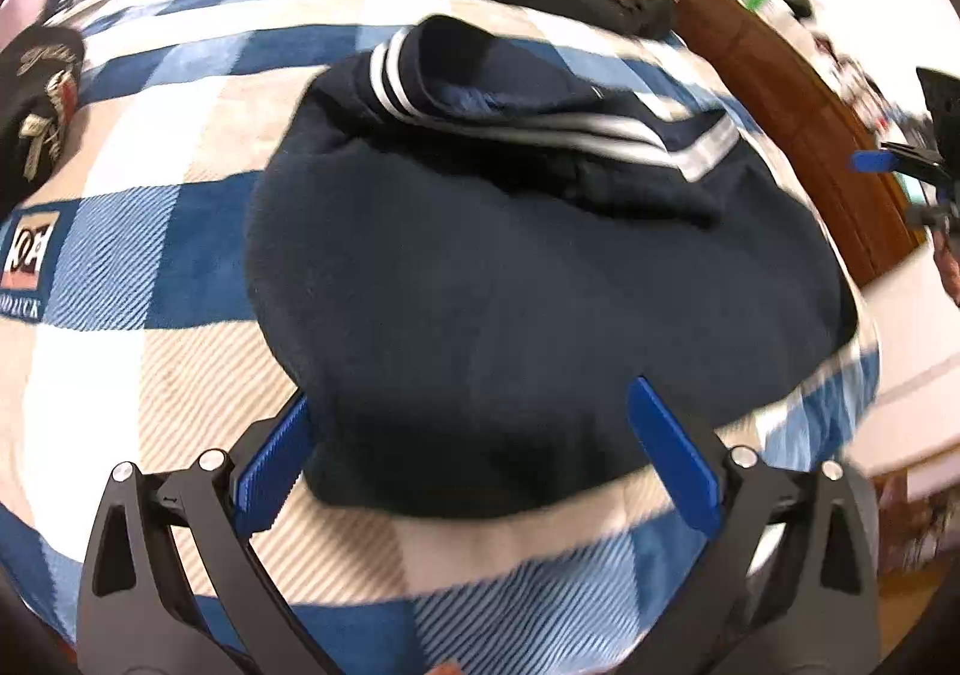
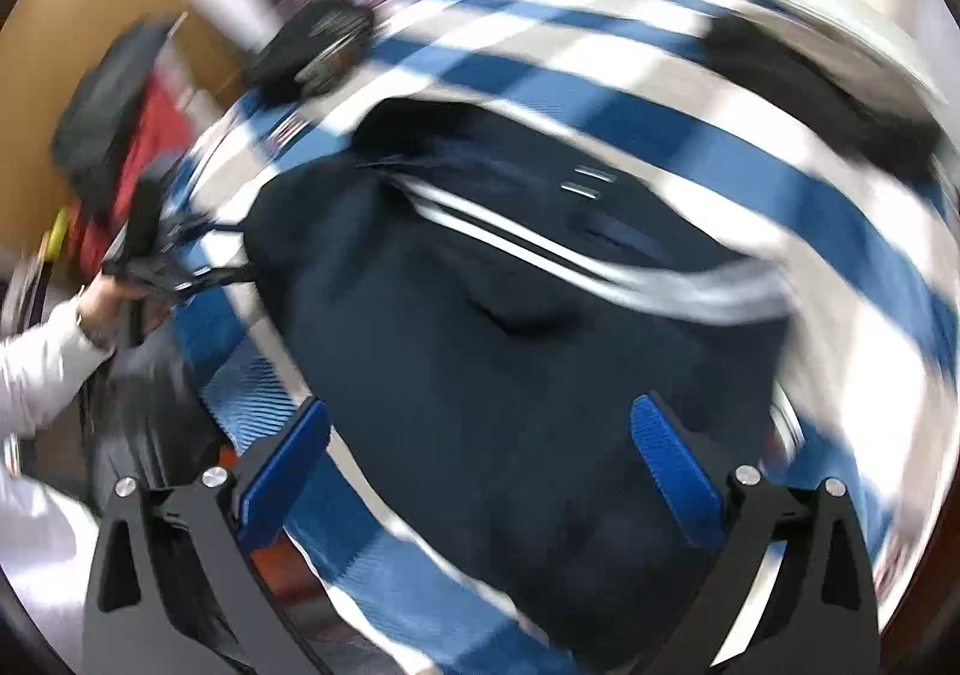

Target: Fold large clothes

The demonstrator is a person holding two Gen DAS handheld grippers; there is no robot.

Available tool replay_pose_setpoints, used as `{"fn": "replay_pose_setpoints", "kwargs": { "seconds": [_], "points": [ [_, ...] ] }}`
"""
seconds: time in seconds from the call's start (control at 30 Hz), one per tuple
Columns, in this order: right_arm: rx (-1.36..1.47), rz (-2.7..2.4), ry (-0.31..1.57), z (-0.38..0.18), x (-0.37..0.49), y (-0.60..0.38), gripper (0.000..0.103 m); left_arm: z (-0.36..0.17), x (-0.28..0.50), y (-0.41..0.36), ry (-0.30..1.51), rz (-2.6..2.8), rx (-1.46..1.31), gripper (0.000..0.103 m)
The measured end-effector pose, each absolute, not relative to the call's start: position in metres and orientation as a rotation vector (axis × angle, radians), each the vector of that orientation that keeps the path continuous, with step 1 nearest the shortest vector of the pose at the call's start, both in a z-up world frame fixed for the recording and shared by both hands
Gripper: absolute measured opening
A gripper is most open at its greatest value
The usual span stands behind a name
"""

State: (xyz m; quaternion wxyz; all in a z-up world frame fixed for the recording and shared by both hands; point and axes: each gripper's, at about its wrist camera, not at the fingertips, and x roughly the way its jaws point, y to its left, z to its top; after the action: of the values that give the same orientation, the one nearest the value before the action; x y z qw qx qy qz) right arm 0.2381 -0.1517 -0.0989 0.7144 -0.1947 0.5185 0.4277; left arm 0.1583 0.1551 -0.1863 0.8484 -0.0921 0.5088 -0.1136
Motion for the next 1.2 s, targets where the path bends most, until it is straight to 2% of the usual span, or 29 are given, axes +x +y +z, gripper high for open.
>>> {"fn": "replay_pose_setpoints", "kwargs": {
  "seconds": [0.2,0.4,0.43,0.5,0.53,0.57,0.63,0.7,0.73,1.0,1.2],
  "points": [
    [-0.555,1.04,1.147,-0.119,0.275,-0.037,0.098,-0.181,0.151,0.157,1.036,-0.18,-0.233,0.096],
    [-0.701,1.038,1.23,-0.168,0.303,0.016,0.095,-0.179,0.125,0.179,1.054,-0.181,-0.207,0.096],
    [-0.732,1.026,1.25,-0.179,0.306,0.021,0.089,-0.178,0.121,0.184,1.057,-0.184,-0.208,0.096],
    [-0.817,1.005,1.297,-0.201,0.307,0.032,0.061,-0.175,0.117,0.187,1.051,-0.191,-0.211,0.096],
    [-0.855,0.997,1.316,-0.21,0.306,0.035,0.037,-0.174,0.117,0.187,1.052,-0.195,-0.211,0.096],
    [-0.899,0.984,1.337,-0.219,0.305,0.037,0.029,-0.172,0.118,0.186,1.046,-0.203,-0.21,0.096],
    [-0.928,0.969,1.361,-0.23,0.305,0.035,0.027,-0.171,0.123,0.182,1.035,-0.221,-0.208,0.096],
    [-0.911,0.965,1.383,-0.232,0.307,0.035,0.01,-0.169,0.129,0.175,1.018,-0.226,-0.192,0.096],
    [-0.89,0.958,1.397,-0.23,0.311,0.035,0.007,-0.168,0.134,0.17,1.008,-0.234,-0.187,0.096],
    [-0.867,0.834,1.23,-0.175,0.35,0.016,0.006,-0.194,0.179,0.131,0.998,-0.351,-0.266,0.096],
    [-0.912,0.736,1.205,-0.185,0.392,0.026,0.006,-0.233,0.199,0.117,1.019,-0.358,-0.276,0.096]
  ]
}}
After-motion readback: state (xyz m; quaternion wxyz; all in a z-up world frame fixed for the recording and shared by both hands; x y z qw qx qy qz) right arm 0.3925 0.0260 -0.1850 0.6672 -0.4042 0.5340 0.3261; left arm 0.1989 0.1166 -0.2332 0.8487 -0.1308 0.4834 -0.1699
